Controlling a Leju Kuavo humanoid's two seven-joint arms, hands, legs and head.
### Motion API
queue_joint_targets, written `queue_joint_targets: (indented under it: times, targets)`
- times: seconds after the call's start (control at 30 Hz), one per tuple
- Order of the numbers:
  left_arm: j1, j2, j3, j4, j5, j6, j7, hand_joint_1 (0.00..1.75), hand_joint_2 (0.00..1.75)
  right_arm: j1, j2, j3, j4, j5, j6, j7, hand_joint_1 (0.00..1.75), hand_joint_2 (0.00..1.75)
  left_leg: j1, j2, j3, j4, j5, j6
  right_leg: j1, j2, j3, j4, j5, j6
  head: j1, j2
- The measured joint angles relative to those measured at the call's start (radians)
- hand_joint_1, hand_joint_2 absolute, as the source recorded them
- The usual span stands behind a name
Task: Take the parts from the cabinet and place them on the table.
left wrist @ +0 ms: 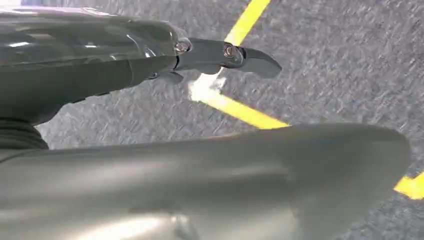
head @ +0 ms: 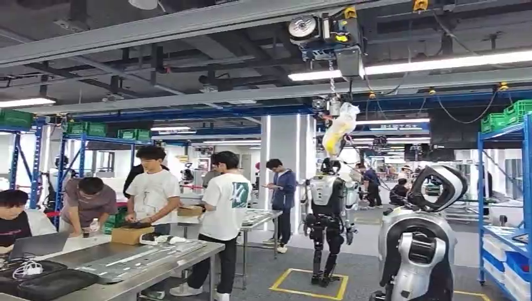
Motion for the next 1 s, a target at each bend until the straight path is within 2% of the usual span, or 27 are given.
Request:
queue_joint_targets:
  times: [0.03, 0.07, 0.1, 0.17, 0.2, 0.23, 0.27, 0.3, 0.33, 0.37, 0.4, 0.43, 0.5, 0.53, 0.57, 0.6, 0.63, 0.67, 0.7, 0.73, 0.77, 0.8, 0.83, 0.87, 0.9, 0.93, 1.0]
  targets:
    - [0.003, -0.001, 0.003, 0.000, -0.001, 0.000, 0.000, 0.00, 1.75, -0.006, 0.000, 0.000, 0.000, -0.001, 0.003, 0.001, 1.75, 1.75, -0.003, -0.010, 0.000, -0.002, 0.001, -0.006, -0.007, -0.009, 0.006, -0.013, 0.007, -0.006, 0.000, 0.000]
    - [0.006, -0.005, 0.004, 0.000, -0.001, 0.000, 0.000, 0.00, 1.75, -0.013, 0.000, 0.000, 0.000, -0.002, 0.005, 0.002, 1.75, 1.75, -0.005, 0.027, -0.002, 0.009, -0.011, -0.008, -0.012, -0.021, 0.011, -0.023, 0.012, -0.008, 0.000, 0.000]
    - [0.005, -0.005, 0.005, 0.000, -0.001, 0.001, 0.000, 0.00, 1.75, -0.015, 0.001, 0.000, 0.000, -0.004, 0.007, 0.003, 1.75, 1.75, -0.007, 0.062, -0.015, 0.040, -0.036, -0.014, -0.012, -0.029, 0.014, -0.026, 0.013, -0.010, 0.000, 0.000]
    - [-0.005, -0.005, 0.005, 0.000, -0.001, 0.003, 0.001, 0.00, 1.75, -0.016, 0.000, 0.001, 0.001, -0.009, 0.013, 0.008, 1.75, 1.75, 0.000, 0.089, -0.085, 0.182, -0.107, -0.027, -0.013, -0.058, 0.015, -0.026, 0.012, -0.011, 0.000, 0.000]
    - [-0.008, -0.006, 0.005, 0.000, -0.002, 0.003, 0.002, 0.00, 1.75, -0.016, 0.000, 0.002, 0.001, -0.011, 0.018, 0.010, 1.75, 1.75, 0.003, 0.094, -0.116, 0.245, -0.127, -0.033, -0.013, -0.072, 0.014, -0.026, 0.011, -0.010, 0.000, 0.000]
    - [-0.008, -0.009, 0.006, 0.000, -0.007, 0.002, 0.002, 0.00, 1.75, -0.016, 0.000, 0.005, 0.002, -0.013, 0.022, 0.011, 1.75, 1.75, 0.008, 0.098, -0.125, 0.264, -0.123, -0.036, -0.014, -0.084, 0.014, -0.025, 0.010, -0.009, 0.000, 0.000]
    - [-0.007, -0.009, 0.006, 0.000, -0.007, 0.002, 0.002, 0.00, 1.75, -0.017, 0.000, 0.007, 0.002, -0.015, 0.023, 0.013, 1.75, 1.75, 0.013, 0.103, -0.113, 0.241, -0.101, -0.041, -0.014, -0.095, 0.015, -0.025, 0.008, -0.007, 0.000, 0.000]
    - [-0.005, -0.008, 0.008, 0.000, -0.007, 0.003, 0.002, 0.00, 1.75, -0.017, 0.000, 0.007, 0.002, -0.016, 0.025, 0.013, 1.75, 1.75, 0.017, 0.110, -0.080, 0.180, -0.063, -0.046, -0.016, -0.106, 0.016, -0.023, 0.004, -0.002, 0.000, 0.000]
    - [-0.005, -0.007, 0.010, 0.000, -0.007, 0.005, 0.002, 0.00, 1.75, -0.018, 0.000, 0.007, 0.002, -0.018, 0.027, 0.013, 1.75, 1.75, 0.019, 0.125, -0.035, 0.098, -0.022, -0.050, -0.020, -0.116, 0.018, -0.018, 0.000, 0.004, 0.000, 0.000]
    - [-0.006, -0.007, 0.011, 0.000, -0.008, 0.005, 0.002, 0.00, 1.75, -0.020, 0.000, 0.007, 0.001, -0.020, 0.030, 0.013, 1.75, 1.75, 0.019, 0.156, 0.004, 0.025, 0.000, -0.053, -0.019, -0.124, 0.019, -0.012, -0.006, 0.013, 0.000, 0.000]
    - [-0.011, -0.010, 0.013, 0.000, -0.009, 0.005, 0.002, 0.00, 1.75, -0.021, -0.001, 0.007, 0.000, -0.023, 0.031, 0.013, 1.75, 1.75, 0.005, 0.173, 0.011, 0.008, -0.015, -0.044, -0.011, -0.131, 0.016, -0.007, -0.012, 0.023, 0.000, 0.000]
    - [-0.012, -0.009, 0.015, 0.000, -0.010, 0.005, 0.002, 0.00, 1.75, -0.023, -0.002, 0.008, 0.000, -0.025, 0.033, 0.013, 1.75, 1.75, 0.007, 0.160, 0.007, 0.011, -0.014, -0.023, -0.011, -0.137, 0.018, -0.008, -0.013, 0.028, 0.000, 0.000]
    - [-0.005, -0.011, 0.019, 0.000, -0.014, 0.004, 0.002, 0.00, 1.75, -0.024, -0.003, 0.010, 0.000, -0.031, 0.037, 0.013, 1.75, 1.75, 0.002, 0.145, 0.003, 0.011, -0.015, -0.011, -0.013, -0.153, 0.026, -0.012, -0.013, 0.034, 0.000, 0.000]
    - [-0.002, -0.011, 0.023, 0.000, -0.018, 0.004, 0.002, 0.00, 1.75, -0.024, -0.003, 0.010, 0.000, -0.034, 0.039, 0.013, 1.75, 1.75, 0.003, 0.135, 0.004, 0.009, -0.013, -0.002, -0.017, -0.156, 0.028, -0.012, -0.018, 0.042, 0.000, 0.000]
    - [0.000, -0.011, 0.024, 0.000, -0.018, 0.004, 0.002, 0.00, 1.75, -0.025, -0.003, 0.010, 0.000, -0.035, 0.040, 0.014, 1.75, 1.75, 0.005, 0.130, 0.005, 0.007, -0.010, 0.003, -0.022, -0.116, 0.027, -0.001, -0.034, 0.050, 0.000, 0.000]
    - [-0.002, -0.011, 0.026, 0.000, -0.018, 0.004, 0.002, 0.00, 1.75, -0.025, -0.003, 0.010, -0.001, -0.037, 0.041, 0.013, 1.75, 1.75, 0.004, 0.123, 0.003, 0.007, -0.010, 0.009, -0.023, -0.083, 0.009, 0.037, -0.064, 0.048, 0.000, 0.000]
    - [-0.006, -0.011, 0.029, 0.000, -0.019, 0.005, 0.002, 0.00, 1.75, -0.024, -0.005, 0.010, 0.000, -0.039, 0.041, 0.014, 1.75, 1.75, 0.003, 0.114, 0.003, 0.007, -0.009, 0.014, -0.021, -0.068, -0.023, 0.109, -0.104, 0.045, 0.000, 0.000]
    - [-0.008, -0.011, 0.030, 0.000, -0.019, 0.005, 0.002, 0.00, 1.75, -0.023, -0.007, 0.010, 0.000, -0.040, 0.042, 0.014, 1.75, 1.75, 0.000, 0.103, 0.002, 0.007, -0.008, 0.018, -0.020, -0.063, -0.060, 0.188, -0.139, 0.043, 0.000, 0.000]
    - [-0.009, -0.012, 0.031, 0.000, -0.021, 0.004, 0.002, 0.00, 1.75, -0.022, -0.010, 0.011, 0.002, -0.041, 0.043, 0.014, 1.75, 1.75, -0.004, 0.093, 0.001, 0.007, -0.008, 0.020, -0.019, -0.061, -0.095, 0.260, -0.162, 0.039, 0.000, 0.000]
    - [-0.007, -0.014, 0.032, 0.000, -0.024, 0.004, 0.003, 0.00, 1.75, -0.021, -0.011, 0.014, 0.003, -0.042, 0.043, 0.015, 1.75, 1.75, -0.008, 0.081, 0.002, 0.008, -0.008, 0.021, -0.018, -0.059, -0.117, 0.300, -0.163, 0.035, 0.000, 0.000]
    - [-0.006, -0.014, 0.033, 0.000, -0.026, 0.004, 0.003, 0.00, 1.75, -0.021, -0.011, 0.017, 0.005, -0.044, 0.043, 0.015, 1.75, 1.75, -0.011, 0.069, 0.003, 0.008, -0.008, 0.022, -0.015, -0.057, -0.114, 0.285, -0.140, 0.030, 0.000, 0.000]
    - [-0.005, -0.014, 0.035, 0.000, -0.027, 0.004, 0.003, 0.00, 1.75, -0.021, -0.012, 0.018, 0.006, -0.047, 0.045, 0.016, 1.75, 1.75, -0.013, 0.057, 0.004, 0.008, -0.008, 0.022, -0.010, -0.053, -0.093, 0.231, -0.100, 0.023, 0.000, 0.000]
    - [-0.005, -0.014, 0.037, 0.000, -0.028, 0.004, 0.003, 0.00, 1.75, -0.022, -0.012, 0.018, 0.006, -0.049, 0.046, 0.016, 1.75, 1.75, -0.016, 0.044, 0.007, 0.008, -0.008, 0.022, -0.006, -0.041, -0.056, 0.146, -0.049, 0.013, 0.000, 0.000]
    - [-0.006, -0.014, 0.037, 0.000, -0.030, 0.003, 0.003, 0.00, 1.75, -0.024, -0.012, 0.018, 0.006, -0.050, 0.047, 0.017, 1.75, 1.75, -0.016, 0.034, 0.009, 0.007, -0.008, 0.022, -0.002, -0.008, -0.020, 0.063, -0.003, 0.000, 0.000, 0.000]
    - [-0.008, -0.023, 0.037, 0.000, -0.034, 0.000, 0.003, 0.00, 1.75, -0.024, -0.012, 0.018, 0.008, -0.053, 0.049, 0.018, 1.75, 1.75, -0.018, 0.025, 0.007, 0.007, -0.007, 0.021, -0.003, 0.034, -0.004, 0.027, -0.004, -0.013, 0.000, 0.000]
    - [-0.012, -0.022, 0.038, 0.000, -0.037, -0.001, 0.003, 0.00, 1.75, -0.027, -0.013, 0.018, 0.009, -0.056, 0.050, 0.018, 1.75, 1.75, -0.013, 0.012, 0.001, 0.010, -0.005, 0.018, -0.001, 0.026, 0.003, 0.004, -0.002, -0.007, 0.000, 0.000]
    - [-0.008, -0.023, 0.040, 0.000, -0.040, -0.003, 0.003, 0.00, 1.75, -0.030, -0.013, 0.020, 0.014, -0.058, 0.051, 0.021, 1.75, 1.75, -0.006, -0.006, -0.004, 0.005, 0.002, 0.007, 0.004, 0.009, 0.004, 0.001, -0.005, -0.006, 0.000, 0.000]
